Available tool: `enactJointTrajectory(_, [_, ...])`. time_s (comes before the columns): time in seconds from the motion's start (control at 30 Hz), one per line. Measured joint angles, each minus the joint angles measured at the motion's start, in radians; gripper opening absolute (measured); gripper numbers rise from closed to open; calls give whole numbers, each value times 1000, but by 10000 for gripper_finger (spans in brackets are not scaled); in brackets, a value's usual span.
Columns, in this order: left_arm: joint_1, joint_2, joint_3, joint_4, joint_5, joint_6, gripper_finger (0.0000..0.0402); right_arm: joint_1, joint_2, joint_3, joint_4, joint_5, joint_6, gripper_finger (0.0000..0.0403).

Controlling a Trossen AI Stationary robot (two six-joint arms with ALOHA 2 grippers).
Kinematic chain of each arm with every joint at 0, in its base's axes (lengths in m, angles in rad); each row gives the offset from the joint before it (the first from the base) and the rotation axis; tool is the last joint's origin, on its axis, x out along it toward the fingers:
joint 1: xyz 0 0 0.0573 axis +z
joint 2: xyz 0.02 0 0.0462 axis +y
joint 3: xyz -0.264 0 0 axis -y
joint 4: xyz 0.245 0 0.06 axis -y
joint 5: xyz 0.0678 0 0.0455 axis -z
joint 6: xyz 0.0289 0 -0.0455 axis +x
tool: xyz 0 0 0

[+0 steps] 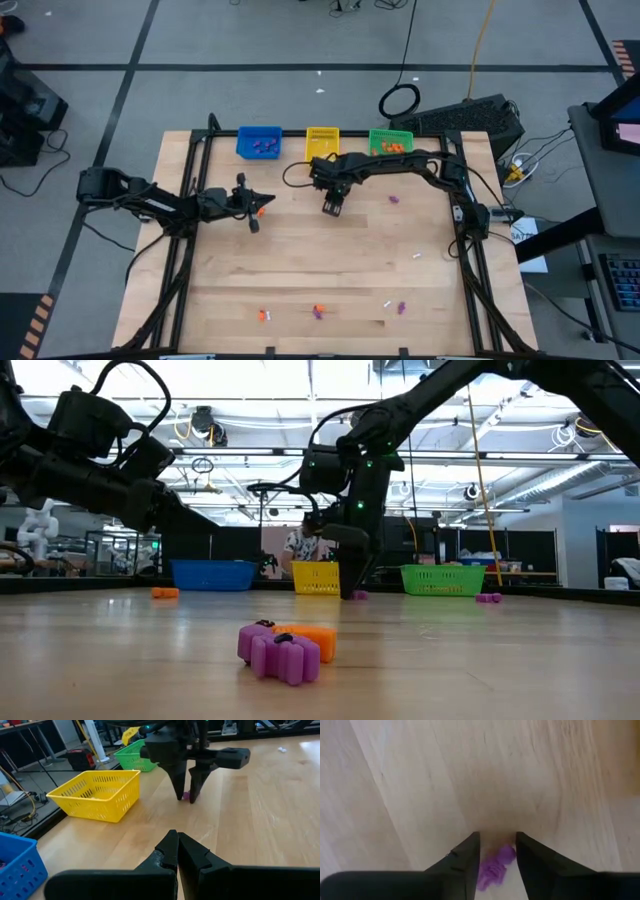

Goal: Sort Halloween decoration
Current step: Put the violet skeleton toy into the blue bin

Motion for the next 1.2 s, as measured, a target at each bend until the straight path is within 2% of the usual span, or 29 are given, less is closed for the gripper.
enactJointTrajectory(0.27, [0, 0, 0, -10, -39, -4, 8, 16, 2, 19, -30, 4, 40, 16])
enactJointTrajectory(0.6, [0, 0, -2, -8, -70, -4, 8, 67, 8, 133, -12, 3, 52, 1])
enactJointTrajectory(0.77, [0, 0, -3, -11, -75, -4, 8, 72, 6, 191, -32, 3, 91, 1])
enactJointTrajectory(0.9, [0, 0, -3, -30, -75, -4, 8, 72, 6, 221, -232, 6, 147, 9])
enactJointTrajectory(1.03, [0, 0, -4, -30, -74, -5, 8, 72, 6, 204, -348, 33, 207, 45])
enactJointTrajectory(1.2, [0, 0, -4, -31, -58, -6, 8, 74, 6, 164, -326, 55, 208, 109])
